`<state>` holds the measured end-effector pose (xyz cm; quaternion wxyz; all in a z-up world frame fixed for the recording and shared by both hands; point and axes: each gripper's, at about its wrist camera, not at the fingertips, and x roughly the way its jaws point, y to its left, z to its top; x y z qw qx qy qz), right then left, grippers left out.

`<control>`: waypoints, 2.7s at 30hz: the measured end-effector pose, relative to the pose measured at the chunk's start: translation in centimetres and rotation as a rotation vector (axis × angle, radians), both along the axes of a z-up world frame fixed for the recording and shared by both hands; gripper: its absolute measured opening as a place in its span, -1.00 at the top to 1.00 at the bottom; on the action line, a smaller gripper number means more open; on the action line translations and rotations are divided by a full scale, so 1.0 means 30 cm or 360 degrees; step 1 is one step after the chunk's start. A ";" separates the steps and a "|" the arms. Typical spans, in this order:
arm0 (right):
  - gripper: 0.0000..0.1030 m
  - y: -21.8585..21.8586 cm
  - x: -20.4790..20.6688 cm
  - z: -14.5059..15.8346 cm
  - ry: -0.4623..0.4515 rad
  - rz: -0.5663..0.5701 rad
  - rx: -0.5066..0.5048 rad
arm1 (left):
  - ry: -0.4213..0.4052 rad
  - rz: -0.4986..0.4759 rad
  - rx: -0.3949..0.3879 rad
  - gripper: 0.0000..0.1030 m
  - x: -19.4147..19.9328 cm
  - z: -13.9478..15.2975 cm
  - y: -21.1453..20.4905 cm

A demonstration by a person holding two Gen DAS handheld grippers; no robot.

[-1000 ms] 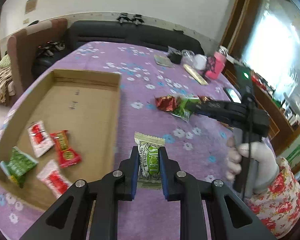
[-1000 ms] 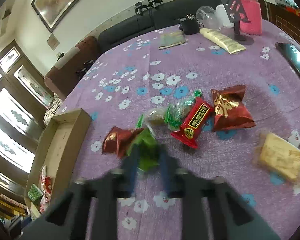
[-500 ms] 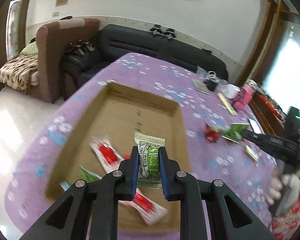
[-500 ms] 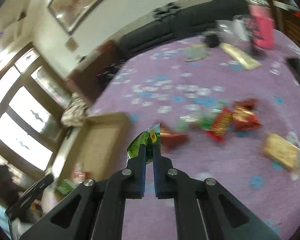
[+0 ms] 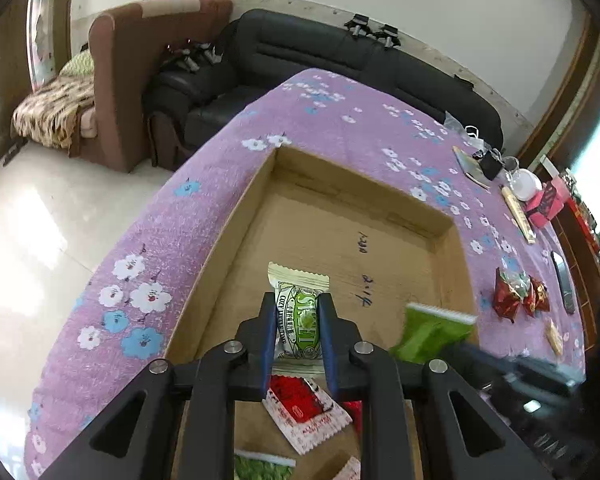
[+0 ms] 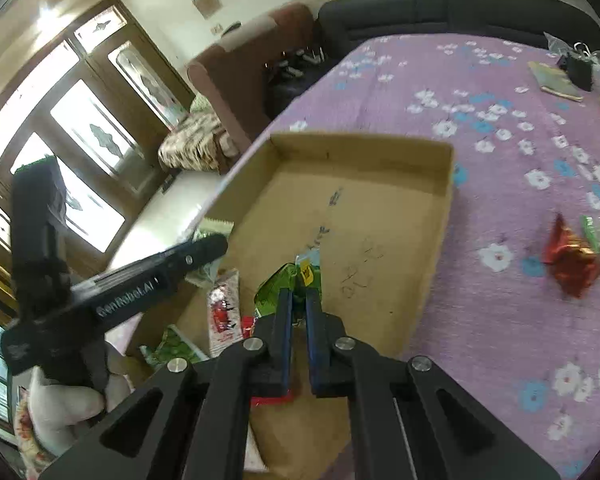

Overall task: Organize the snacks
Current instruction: 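Carry both packets over the tray and release them with both tools, then grasp the yellow cake bar with the right tool while the left tool grasps a red candy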

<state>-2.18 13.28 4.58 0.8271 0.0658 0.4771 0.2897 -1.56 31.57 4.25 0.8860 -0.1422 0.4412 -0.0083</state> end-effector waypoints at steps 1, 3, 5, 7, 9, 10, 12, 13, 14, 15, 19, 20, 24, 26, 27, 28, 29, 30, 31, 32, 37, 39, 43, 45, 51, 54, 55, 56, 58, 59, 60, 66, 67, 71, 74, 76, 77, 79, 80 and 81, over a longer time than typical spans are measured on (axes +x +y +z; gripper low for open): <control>0.87 0.012 0.005 -0.017 0.0021 0.0017 -0.0005 | 0.0001 -0.0004 -0.0034 0.60 -0.001 -0.004 0.007; 0.82 0.012 0.004 -0.026 0.0032 0.0008 -0.0008 | -0.0024 -0.0007 -0.0098 0.56 -0.015 0.003 0.020; 0.77 -0.006 -0.003 -0.013 -0.0002 -0.0002 -0.0014 | -0.0058 0.0006 -0.0127 0.50 -0.048 0.022 0.032; 0.61 -0.027 -0.030 0.012 -0.0064 0.0019 -0.0030 | -0.0098 0.0026 -0.0155 0.33 -0.105 0.052 0.047; 0.61 -0.056 -0.064 0.045 -0.0145 0.0014 -0.0005 | -0.0145 0.0059 -0.0173 0.19 -0.179 0.088 0.061; 0.60 -0.079 -0.090 0.064 -0.0200 0.0007 0.0015 | -0.0191 0.0075 -0.0218 0.01 -0.234 0.111 0.073; 0.58 -0.111 -0.131 0.091 -0.0287 -0.0020 0.0015 | -0.0308 0.0140 -0.0244 -0.39 -0.344 0.159 0.091; 0.57 -0.119 -0.145 0.101 -0.0316 -0.0032 0.0008 | -0.0361 0.0166 -0.0229 -0.61 -0.388 0.176 0.099; 0.56 -0.127 -0.160 0.113 -0.0353 -0.0052 0.0001 | -0.0435 0.0198 -0.0197 -0.68 -0.448 0.201 0.103; 0.56 -0.132 -0.169 0.122 -0.0374 -0.0066 -0.0003 | -0.0486 0.0231 -0.0163 -0.76 -0.496 0.222 0.107; 0.56 -0.125 -0.178 0.159 -0.0423 -0.0080 -0.0002 | -0.0564 0.0398 -0.0096 -0.76 -0.628 0.272 0.165; 0.56 -0.118 -0.177 0.166 -0.0441 -0.0071 -0.0015 | -0.0581 0.0454 -0.0066 -0.76 -0.654 0.280 0.175; 0.54 -0.141 -0.170 0.164 -0.0446 -0.0086 -0.0028 | -0.0704 0.0583 0.0006 -0.76 -0.733 0.322 0.190; 0.53 -0.176 -0.177 0.155 -0.0429 -0.0135 -0.0025 | -0.0730 0.0564 -0.0047 -0.76 -0.731 0.317 0.177; 0.53 -0.205 -0.179 0.147 -0.0406 -0.0164 -0.0021 | -0.0715 0.0528 -0.0084 -0.76 -0.718 0.306 0.164; 0.53 -0.243 -0.181 0.141 -0.0374 -0.0193 -0.0001 | -0.0685 0.0477 -0.0127 -0.76 -0.697 0.287 0.144; 0.52 -0.282 -0.186 0.139 -0.0347 -0.0223 0.0023 | -0.0658 0.0438 -0.0160 -0.76 -0.680 0.267 0.118; 0.51 -0.331 -0.194 0.139 -0.0325 -0.0261 0.0046 | -0.0630 0.0394 -0.0195 -0.76 -0.661 0.245 0.094; 0.46 -0.397 -0.208 0.143 -0.0317 -0.0319 0.0069 | -0.0586 0.0325 -0.0238 -0.76 -0.627 0.210 0.054; 0.45 -0.447 -0.220 0.147 -0.0324 -0.0367 0.0077 | -0.0553 0.0274 -0.0265 -0.76 -0.605 0.191 0.022; 0.44 -0.821 -0.322 0.151 -0.0371 -0.0738 -0.0023 | -0.0414 -0.0052 -0.0383 -0.76 -0.484 0.080 -0.230; 0.43 -0.956 -0.348 0.153 -0.0372 -0.0876 -0.0062 | -0.0356 -0.0184 -0.0403 -0.76 -0.446 0.056 -0.337; 0.23 -1.163 -0.329 0.143 -0.0363 -0.1046 -0.0146 | -0.0292 -0.0397 -0.0334 -0.76 -0.426 0.013 -0.526; 0.23 -1.210 -0.283 0.122 -0.0350 -0.1062 -0.0159 | -0.0288 -0.0458 -0.0275 -0.76 -0.425 0.003 -0.585; 0.23 -1.231 -0.092 -0.004 -0.0245 -0.0921 -0.0191 | -0.0283 -0.0553 -0.0080 -0.76 -0.427 0.029 -0.655; 0.23 -1.225 -0.021 -0.047 -0.0195 -0.0822 -0.0108 | -0.0288 -0.0529 -0.0006 -0.76 -0.399 0.047 -0.663; 0.23 -1.225 -0.009 -0.057 -0.0164 -0.0802 -0.0080 | -0.0284 -0.0521 0.0018 -0.76 -0.386 0.054 -0.664; 0.23 -1.225 -0.003 -0.066 -0.0141 -0.0781 -0.0053 | -0.0281 -0.0521 0.0037 -0.76 -0.376 0.056 -0.664; 0.23 -1.207 -0.013 -0.078 -0.0131 -0.0717 -0.0049 | -0.0283 -0.0544 0.0080 -0.76 -0.353 0.072 -0.675; 0.23 -1.191 -0.018 -0.085 -0.0120 -0.0672 -0.0069 | -0.0283 -0.0560 0.0100 -0.76 -0.335 0.079 -0.685; 0.21 -1.175 -0.024 -0.088 -0.0122 -0.0641 -0.0090 | -0.0280 -0.0572 0.0115 -0.76 -0.325 0.083 -0.686; 0.14 -1.073 -0.063 -0.079 -0.0205 -0.0546 -0.0315 | -0.0197 -0.0610 0.0190 -0.76 -0.120 0.059 -0.781; 0.14 -1.065 -0.068 -0.079 -0.0210 -0.0531 -0.0330 | -0.0176 -0.0600 0.0190 -0.76 -0.074 0.048 -0.795; 0.13 -1.062 -0.075 -0.079 -0.0193 -0.0490 -0.0304 | -0.0159 -0.0528 0.0258 -0.76 0.053 0.013 -0.817; 0.13 -1.060 -0.074 -0.079 -0.0186 -0.0479 -0.0309 | -0.0115 -0.0464 0.0217 -0.76 0.143 -0.017 -0.817; 0.13 -1.055 -0.077 -0.078 -0.0183 -0.0471 -0.0324 | -0.0105 -0.0455 0.0217 -0.76 0.183 -0.033 -0.833; 0.13 -1.052 -0.077 -0.079 -0.0182 -0.0467 -0.0335 | -0.0111 -0.0465 0.0228 -0.76 0.195 -0.039 -0.847; 0.13 -1.046 -0.079 -0.078 -0.0182 -0.0463 -0.0354 | -0.0122 -0.0500 0.0275 -0.76 0.215 -0.054 -0.884; 0.13 -1.042 -0.081 -0.078 -0.0185 -0.0461 -0.0370 | -0.0123 -0.0514 0.0281 -0.76 0.222 -0.061 -0.896; 0.13 -1.038 -0.083 -0.079 -0.0186 -0.0458 -0.0382 | -0.0118 -0.0531 0.0275 -0.76 0.229 -0.071 -0.907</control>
